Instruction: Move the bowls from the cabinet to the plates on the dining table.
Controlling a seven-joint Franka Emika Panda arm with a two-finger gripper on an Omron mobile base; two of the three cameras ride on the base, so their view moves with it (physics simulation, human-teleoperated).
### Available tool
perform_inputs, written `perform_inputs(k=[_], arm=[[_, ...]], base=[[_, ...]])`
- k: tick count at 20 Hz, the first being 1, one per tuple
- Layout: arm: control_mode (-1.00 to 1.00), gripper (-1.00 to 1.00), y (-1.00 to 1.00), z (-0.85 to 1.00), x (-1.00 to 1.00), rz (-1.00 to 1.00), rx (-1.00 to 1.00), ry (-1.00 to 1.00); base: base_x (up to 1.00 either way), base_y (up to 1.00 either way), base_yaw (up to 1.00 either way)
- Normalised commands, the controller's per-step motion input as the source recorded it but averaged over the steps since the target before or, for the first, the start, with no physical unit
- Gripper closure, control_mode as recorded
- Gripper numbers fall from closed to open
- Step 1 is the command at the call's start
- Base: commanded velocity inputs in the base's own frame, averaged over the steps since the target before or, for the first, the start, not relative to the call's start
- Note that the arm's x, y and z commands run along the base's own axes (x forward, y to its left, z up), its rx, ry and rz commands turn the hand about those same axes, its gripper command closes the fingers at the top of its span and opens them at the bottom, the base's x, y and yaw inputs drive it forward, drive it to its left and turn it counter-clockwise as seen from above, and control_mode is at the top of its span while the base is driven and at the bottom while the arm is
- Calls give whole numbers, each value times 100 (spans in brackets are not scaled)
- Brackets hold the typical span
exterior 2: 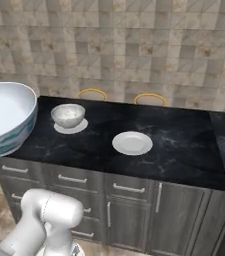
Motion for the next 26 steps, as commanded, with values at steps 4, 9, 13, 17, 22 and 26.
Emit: perform_inputs(k=[4,9,13,17,22,26], arm=[[100,100,0,0,0,0,0,0],[100,100,0,0,0,0,0,0],[100,100,0,0,0,0,0,0],[100,100,0,0,0,0,0,0],[100,100,0,0,0,0,0,0],[100,100,0,0,0,0,0,0]], base=[[12,-84,-3],[86,-34,-10],[95,-11,-12],[40,-13,-8],[0,-1,-1],[0,0,0]])
